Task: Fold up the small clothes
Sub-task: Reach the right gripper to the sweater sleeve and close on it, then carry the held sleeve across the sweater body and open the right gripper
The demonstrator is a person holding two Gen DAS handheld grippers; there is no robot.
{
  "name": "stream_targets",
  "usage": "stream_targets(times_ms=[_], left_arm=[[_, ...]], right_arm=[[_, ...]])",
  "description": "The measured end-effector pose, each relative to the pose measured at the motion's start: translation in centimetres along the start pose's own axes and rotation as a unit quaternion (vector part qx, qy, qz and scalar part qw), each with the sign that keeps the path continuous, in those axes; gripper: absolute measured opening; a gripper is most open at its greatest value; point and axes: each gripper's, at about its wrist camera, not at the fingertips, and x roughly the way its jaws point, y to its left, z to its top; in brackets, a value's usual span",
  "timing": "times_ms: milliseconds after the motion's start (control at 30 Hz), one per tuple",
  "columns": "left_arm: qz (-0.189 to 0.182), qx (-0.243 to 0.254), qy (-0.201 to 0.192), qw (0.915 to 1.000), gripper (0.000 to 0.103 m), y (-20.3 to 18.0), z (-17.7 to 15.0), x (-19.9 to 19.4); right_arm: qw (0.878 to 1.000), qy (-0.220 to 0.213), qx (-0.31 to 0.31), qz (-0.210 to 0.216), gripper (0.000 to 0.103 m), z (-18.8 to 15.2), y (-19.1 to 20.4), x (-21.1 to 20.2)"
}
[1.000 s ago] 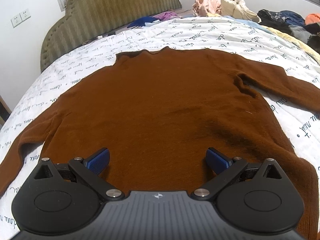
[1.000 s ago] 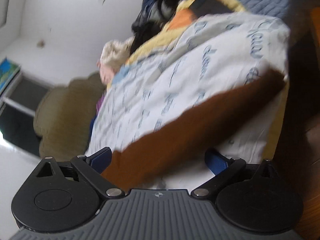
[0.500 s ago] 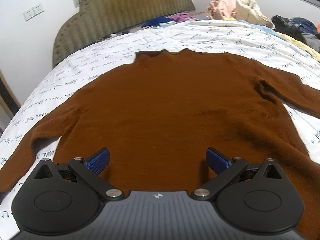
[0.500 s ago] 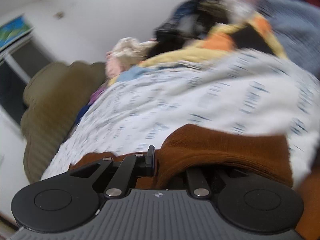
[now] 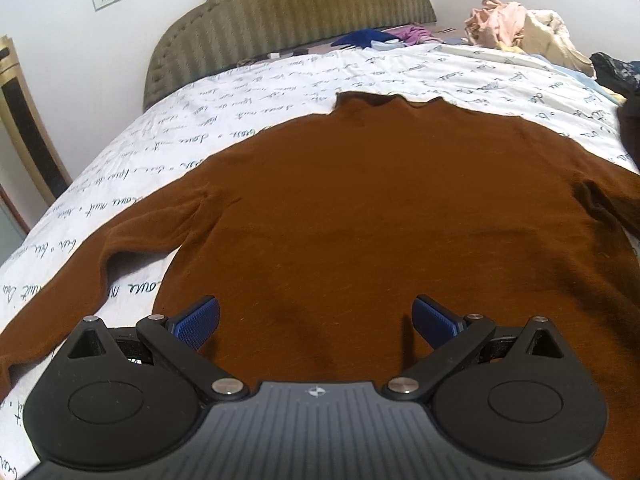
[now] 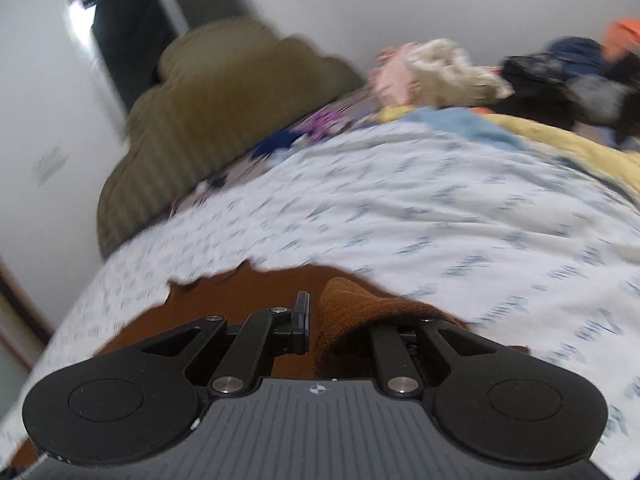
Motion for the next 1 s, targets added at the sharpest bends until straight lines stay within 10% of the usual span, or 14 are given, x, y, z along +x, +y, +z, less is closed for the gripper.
stream_targets(times_ms=[333, 600, 900, 1000], left_arm=[[0.003, -0.013, 0.007, 0.9999, 0.103, 1.5, -0.5, 0.6], [-0.001, -0.031, 0.014, 0.9994, 0.103, 2.8, -0.6, 1.1], [-0.009, -0.035, 0.014, 0.9993, 0.103, 3.2, -0.8, 1.2], [-0.012, -0.040, 0.015, 0.9990, 0.103, 3.6, -0.8, 1.2]], right_arm=[[0.982, 0.139, -0.123, 0.040, 0.017, -4.1, 8.5, 9.3], [0.982, 0.169, -0.051, 0.069, 0.044, -5.1, 6.4, 10.0], [0.974, 0.177, 0.090, 0.109, 0.046, -4.0, 3.6, 9.3], [0.975, 0.167, 0.112, 0.099, 0.010, -3.8, 3.1, 9.1]])
